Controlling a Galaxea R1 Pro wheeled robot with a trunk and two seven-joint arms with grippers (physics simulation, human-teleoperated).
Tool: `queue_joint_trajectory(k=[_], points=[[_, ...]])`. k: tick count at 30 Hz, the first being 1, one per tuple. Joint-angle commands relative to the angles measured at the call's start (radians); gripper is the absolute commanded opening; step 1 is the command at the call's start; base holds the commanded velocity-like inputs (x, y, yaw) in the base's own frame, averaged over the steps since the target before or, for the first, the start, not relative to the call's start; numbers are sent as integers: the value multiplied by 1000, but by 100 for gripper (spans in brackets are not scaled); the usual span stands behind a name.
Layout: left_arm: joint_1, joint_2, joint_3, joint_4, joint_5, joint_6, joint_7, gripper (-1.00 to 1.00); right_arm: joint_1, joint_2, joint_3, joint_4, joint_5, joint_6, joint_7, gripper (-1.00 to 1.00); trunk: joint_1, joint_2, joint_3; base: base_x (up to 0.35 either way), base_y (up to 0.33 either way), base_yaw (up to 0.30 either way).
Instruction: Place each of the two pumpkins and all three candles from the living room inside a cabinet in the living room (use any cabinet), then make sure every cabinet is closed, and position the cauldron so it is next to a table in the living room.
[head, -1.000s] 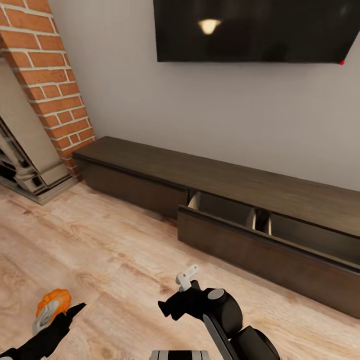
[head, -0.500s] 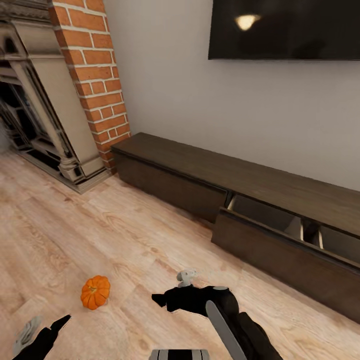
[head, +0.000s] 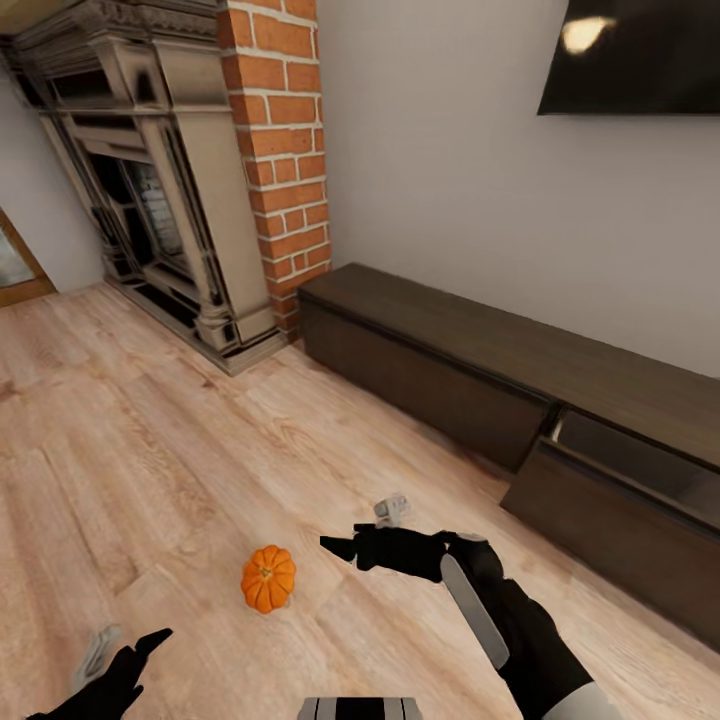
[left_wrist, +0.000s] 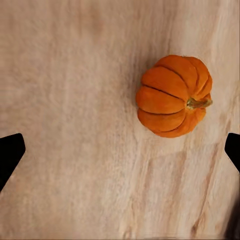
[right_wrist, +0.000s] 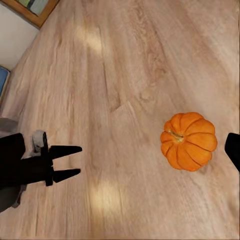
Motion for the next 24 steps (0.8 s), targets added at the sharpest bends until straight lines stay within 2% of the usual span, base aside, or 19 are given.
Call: queue_joint_trajectory(k=[1, 2, 4, 5, 9, 18, 19, 21, 24], points=[[-15, 3, -10, 22, -2, -3, -4, 100, 0, 1, 0, -6, 25, 0, -5, 100, 0, 0, -1, 157, 311, 225], [-39, 7, -28, 50, -11, -7, -7, 100, 0, 2, -1, -15, 72, 1, -20, 100, 0, 0, -1, 177, 298, 144], [-40, 18, -36, 45, -14, -18, -18, 100, 0, -6, -3, -15, 81, 5, -20, 100, 0, 0, -1, 0, 0, 0], [-36, 24, -30, 49, -12, -17, -23, 100, -6, 0, 2, -10, 85, -1, -26, 100, 0, 0, -1, 0, 0, 0], [-36, 44, -26, 49, -12, -17, -43, 100, -6, 1, 5, -4, 85, -5, -32, 100, 0, 0, -1, 0, 0, 0], [-36, 44, -26, 49, -12, -17, -43, 100, -6, 1, 5, -4, 85, -5, -32, 100, 0, 0, -1, 0, 0, 0], [-34, 49, -20, 54, -13, -16, -37, 100, -7, 7, 11, 1, 82, -11, -37, 100, 0, 0, -1, 59, 0, 0], [-36, 60, -24, 62, -20, -16, -26, 100, -4, 15, 20, 2, 93, -8, -49, 100, 0, 0, -1, 192, 0, 0], [-37, 69, -26, 64, -23, -18, -9, 100, -1, 6, 22, -11, 98, -6, -65, 100, 0, 0, -1, 273, 0, 0]])
